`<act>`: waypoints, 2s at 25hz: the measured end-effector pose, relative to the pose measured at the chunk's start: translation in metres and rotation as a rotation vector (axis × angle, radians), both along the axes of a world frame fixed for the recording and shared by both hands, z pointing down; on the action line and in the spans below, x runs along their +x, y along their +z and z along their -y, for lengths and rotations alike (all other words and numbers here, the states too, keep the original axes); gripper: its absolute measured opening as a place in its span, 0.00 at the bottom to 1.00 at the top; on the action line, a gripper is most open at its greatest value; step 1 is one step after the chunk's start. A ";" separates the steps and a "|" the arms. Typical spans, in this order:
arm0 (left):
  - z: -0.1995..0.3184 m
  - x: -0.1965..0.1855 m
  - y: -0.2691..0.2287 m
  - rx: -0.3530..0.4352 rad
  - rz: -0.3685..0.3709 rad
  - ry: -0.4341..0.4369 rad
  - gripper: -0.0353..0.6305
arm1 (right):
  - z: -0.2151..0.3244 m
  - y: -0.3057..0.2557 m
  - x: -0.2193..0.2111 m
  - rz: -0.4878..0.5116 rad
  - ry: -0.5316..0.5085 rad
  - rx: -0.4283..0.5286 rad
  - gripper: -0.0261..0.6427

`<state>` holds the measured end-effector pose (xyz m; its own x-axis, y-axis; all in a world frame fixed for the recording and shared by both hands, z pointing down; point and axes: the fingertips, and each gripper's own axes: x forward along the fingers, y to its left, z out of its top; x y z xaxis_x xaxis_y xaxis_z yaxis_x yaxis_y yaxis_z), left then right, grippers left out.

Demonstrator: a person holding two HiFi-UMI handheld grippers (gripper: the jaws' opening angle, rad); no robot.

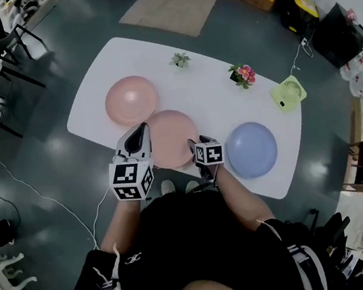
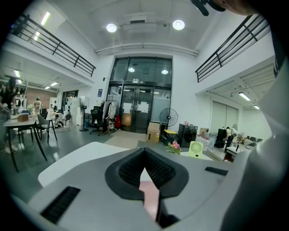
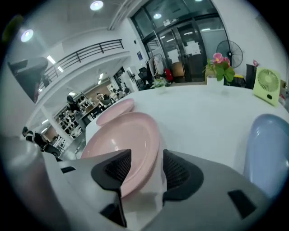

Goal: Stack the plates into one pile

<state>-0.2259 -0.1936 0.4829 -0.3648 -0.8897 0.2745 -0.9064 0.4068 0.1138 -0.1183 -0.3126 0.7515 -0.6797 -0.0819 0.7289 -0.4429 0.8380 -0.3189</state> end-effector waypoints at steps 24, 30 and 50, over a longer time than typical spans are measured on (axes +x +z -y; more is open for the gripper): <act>0.011 0.016 -0.013 0.019 0.010 0.109 0.07 | 0.022 -0.058 0.022 0.183 0.276 -0.230 0.09; 0.045 0.040 -0.018 0.025 0.005 0.219 0.07 | 0.058 -0.083 0.073 0.254 0.460 -0.258 0.09; 0.156 0.177 -0.027 0.049 0.002 0.645 0.07 | 0.115 -0.083 0.353 0.377 1.213 -0.238 0.10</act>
